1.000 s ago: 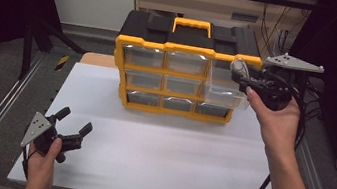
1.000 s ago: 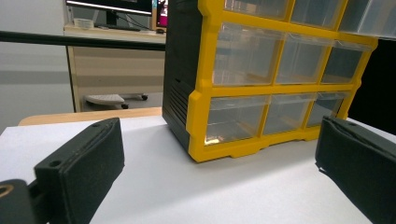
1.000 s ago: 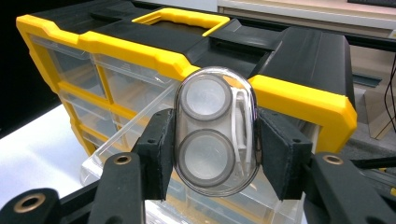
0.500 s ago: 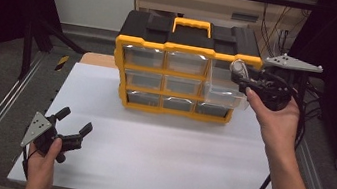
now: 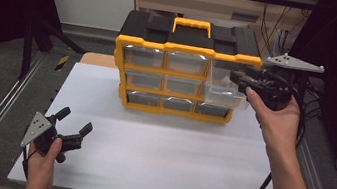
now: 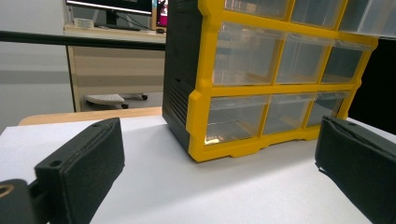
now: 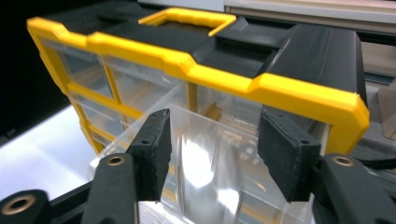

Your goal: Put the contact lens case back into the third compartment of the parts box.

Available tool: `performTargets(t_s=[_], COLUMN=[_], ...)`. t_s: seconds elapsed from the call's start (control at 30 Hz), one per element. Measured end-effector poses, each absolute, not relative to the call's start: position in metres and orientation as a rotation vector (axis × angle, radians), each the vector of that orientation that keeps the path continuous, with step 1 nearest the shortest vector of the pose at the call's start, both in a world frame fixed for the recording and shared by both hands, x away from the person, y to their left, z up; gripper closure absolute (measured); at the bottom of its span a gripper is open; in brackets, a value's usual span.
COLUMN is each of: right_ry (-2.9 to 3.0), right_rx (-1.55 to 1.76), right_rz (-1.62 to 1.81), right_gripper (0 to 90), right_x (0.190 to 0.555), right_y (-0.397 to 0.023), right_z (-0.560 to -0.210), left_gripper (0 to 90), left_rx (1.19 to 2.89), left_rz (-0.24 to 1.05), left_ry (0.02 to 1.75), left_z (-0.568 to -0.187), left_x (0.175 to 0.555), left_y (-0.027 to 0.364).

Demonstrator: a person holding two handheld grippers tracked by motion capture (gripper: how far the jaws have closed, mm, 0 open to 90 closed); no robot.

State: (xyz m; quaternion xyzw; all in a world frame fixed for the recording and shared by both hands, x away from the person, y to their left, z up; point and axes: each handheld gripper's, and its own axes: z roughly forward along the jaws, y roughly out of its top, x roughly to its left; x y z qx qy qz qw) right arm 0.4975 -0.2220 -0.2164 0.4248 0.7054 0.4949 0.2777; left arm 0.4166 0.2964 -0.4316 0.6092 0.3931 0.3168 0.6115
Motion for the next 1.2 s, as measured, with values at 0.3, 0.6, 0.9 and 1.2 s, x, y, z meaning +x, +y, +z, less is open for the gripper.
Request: performTargets(t_s=[0.3,0.6,0.9,1.2], right_ry=[1.835,1.738,1.703,1.709], right_rx=[1.138,1.089,1.050,1.005], right_rz=[1.353,1.394,1.417,1.492], right_gripper=[26.5,13.2,2.7,5.1], right_x=[0.4961,0.4990,0.4937,0.4913], right_y=[-0.2189,-0.2147,-0.2171,-0.2225], right_z=[-0.2154,-0.2182,-0.2190,-0.2189], left_gripper=[1.2,1.0,0.5,0.5], left_rx=[1.408,1.412,1.402,1.403], left_rz=[0.731,0.733,0.733,0.732], left_ry=[0.904,0.904,0.911,0.912], left_z=[-0.4315,-0.4315,-0.4316,-0.4320], left_x=[0.4165,0.4175,0.4169,0.4167], left_y=[0.2959,0.2947,0.2956,0.2963])
